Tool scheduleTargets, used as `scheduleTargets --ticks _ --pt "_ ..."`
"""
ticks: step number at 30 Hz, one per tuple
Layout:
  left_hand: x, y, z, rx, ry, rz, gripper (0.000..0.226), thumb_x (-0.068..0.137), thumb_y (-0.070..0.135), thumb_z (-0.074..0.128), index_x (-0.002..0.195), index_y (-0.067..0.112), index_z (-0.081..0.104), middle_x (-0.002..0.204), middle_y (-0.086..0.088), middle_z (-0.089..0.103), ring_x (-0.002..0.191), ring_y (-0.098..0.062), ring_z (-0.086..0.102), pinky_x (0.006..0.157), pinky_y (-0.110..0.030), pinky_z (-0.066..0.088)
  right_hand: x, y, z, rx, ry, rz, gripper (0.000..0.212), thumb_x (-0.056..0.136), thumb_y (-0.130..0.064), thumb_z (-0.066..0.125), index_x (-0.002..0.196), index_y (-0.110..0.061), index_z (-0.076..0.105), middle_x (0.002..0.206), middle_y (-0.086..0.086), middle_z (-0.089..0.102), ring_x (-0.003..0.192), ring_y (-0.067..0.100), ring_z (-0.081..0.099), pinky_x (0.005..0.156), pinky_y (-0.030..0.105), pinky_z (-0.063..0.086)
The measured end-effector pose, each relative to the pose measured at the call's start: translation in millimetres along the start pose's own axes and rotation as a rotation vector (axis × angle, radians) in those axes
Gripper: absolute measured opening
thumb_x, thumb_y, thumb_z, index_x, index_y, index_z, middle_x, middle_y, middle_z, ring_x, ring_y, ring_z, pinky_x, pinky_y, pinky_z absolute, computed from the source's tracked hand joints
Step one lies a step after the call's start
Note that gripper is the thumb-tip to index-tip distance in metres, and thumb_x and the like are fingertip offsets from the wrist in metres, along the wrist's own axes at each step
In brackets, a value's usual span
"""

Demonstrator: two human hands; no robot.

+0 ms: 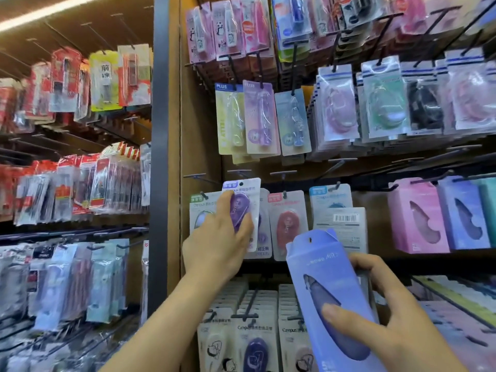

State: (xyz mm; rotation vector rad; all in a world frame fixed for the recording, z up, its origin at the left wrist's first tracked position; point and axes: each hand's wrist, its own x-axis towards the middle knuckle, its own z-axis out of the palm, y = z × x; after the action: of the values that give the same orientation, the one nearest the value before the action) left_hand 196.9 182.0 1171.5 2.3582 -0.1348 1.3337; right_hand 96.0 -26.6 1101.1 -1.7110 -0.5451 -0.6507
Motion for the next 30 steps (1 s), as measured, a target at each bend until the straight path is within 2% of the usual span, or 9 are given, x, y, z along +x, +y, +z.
scheduleTargets --ticks 3,6,9,15,19,22,24,28,30 --pt "-1 3 -7 0.152 0.011 0.048 0.049 0.095 0.059 0.033 0.138 0.041 0.017 0.095 0.000 0.060 0.093 -0.026 0.057 0.064 -0.032 0.038 -1 3 -5 0.024 -0.007 -0.011 0.071 0.037 -0.063 0.074 0.105 -0.054 0.055 0.104 -0.024 0.063 0.088 -0.001 0.063 0.081 0.034 0.049" --pt "-1 4 -12 0.286 0.030 0.075 0.054 0.095 0.062 0.030 0.140 0.039 0.015 0.101 -0.005 0.065 0.076 -0.024 0.044 0.063 -0.031 0.035 -1 3 -7 0.050 -0.017 -0.008 0.066 0.038 -0.060 0.074 0.101 -0.053 0.057 0.100 -0.022 0.065 0.087 0.000 0.064 0.076 0.031 0.049" --pt "-3 3 -13 0.355 0.023 0.112 0.058 0.094 0.064 0.028 0.143 0.037 0.012 0.099 -0.006 0.065 0.074 -0.024 0.040 0.062 -0.031 0.035 -2 3 -9 0.041 -0.032 -0.002 0.064 0.038 -0.059 0.075 0.100 -0.052 0.058 0.097 -0.021 0.066 0.088 0.000 0.064 0.076 0.030 0.049" --pt "7 0 -11 0.410 0.063 0.169 0.057 0.095 0.065 0.027 0.142 0.035 0.015 0.097 -0.004 0.067 0.071 -0.026 0.046 0.060 -0.031 0.034 0 7 -15 0.016 -0.090 0.034 0.069 0.039 -0.063 0.077 0.105 -0.052 0.058 0.106 -0.024 0.064 0.098 -0.001 0.062 0.089 0.040 0.049" --pt "7 3 -1 0.482 0.052 0.224 0.061 0.095 0.066 0.026 0.145 0.034 0.017 0.100 -0.004 0.067 0.087 -0.028 0.061 0.060 -0.031 0.034 -3 12 -18 0.010 -0.095 0.031 0.091 0.031 -0.076 0.081 0.115 -0.050 0.057 0.111 -0.018 0.064 0.104 0.008 0.064 0.094 0.048 0.050" --pt "8 4 7 0.548 0.042 0.257 0.062 0.096 0.066 0.023 0.146 0.030 0.016 0.092 -0.003 0.064 0.080 -0.025 0.054 0.057 -0.030 0.031 -3 15 -19 0.014 -0.099 0.015 0.087 0.033 -0.074 0.080 0.114 -0.050 0.057 0.110 -0.020 0.064 0.102 0.007 0.064 0.092 0.047 0.049" --pt "13 6 9 0.602 0.051 0.283 0.060 0.098 0.063 0.024 0.145 0.026 0.021 0.091 -0.002 0.065 0.081 -0.027 0.060 0.054 -0.031 0.027 -2 17 -17 0.034 -0.094 0.015 0.076 0.039 -0.065 0.078 0.111 -0.052 0.057 0.106 -0.022 0.065 0.100 0.003 0.064 0.090 0.043 0.050" --pt "23 10 20 0.763 -0.028 0.416 0.050 0.104 0.043 0.031 0.146 0.018 0.026 0.126 -0.009 0.061 0.094 -0.033 0.066 0.062 -0.032 0.036 -2 20 -15 0.042 -0.071 0.012 0.068 0.041 -0.059 0.076 0.105 -0.054 0.057 0.100 -0.024 0.066 0.095 -0.002 0.064 0.082 0.031 0.050" --pt "31 6 31 0.812 -0.083 0.396 0.058 0.102 0.037 0.033 0.151 0.010 0.019 0.127 -0.015 0.060 0.094 -0.035 0.065 0.058 -0.032 0.032 -2 21 -15 0.056 -0.074 0.016 0.065 0.040 -0.059 0.075 0.102 -0.056 0.057 0.100 -0.026 0.066 0.095 -0.004 0.064 0.078 0.025 0.048"
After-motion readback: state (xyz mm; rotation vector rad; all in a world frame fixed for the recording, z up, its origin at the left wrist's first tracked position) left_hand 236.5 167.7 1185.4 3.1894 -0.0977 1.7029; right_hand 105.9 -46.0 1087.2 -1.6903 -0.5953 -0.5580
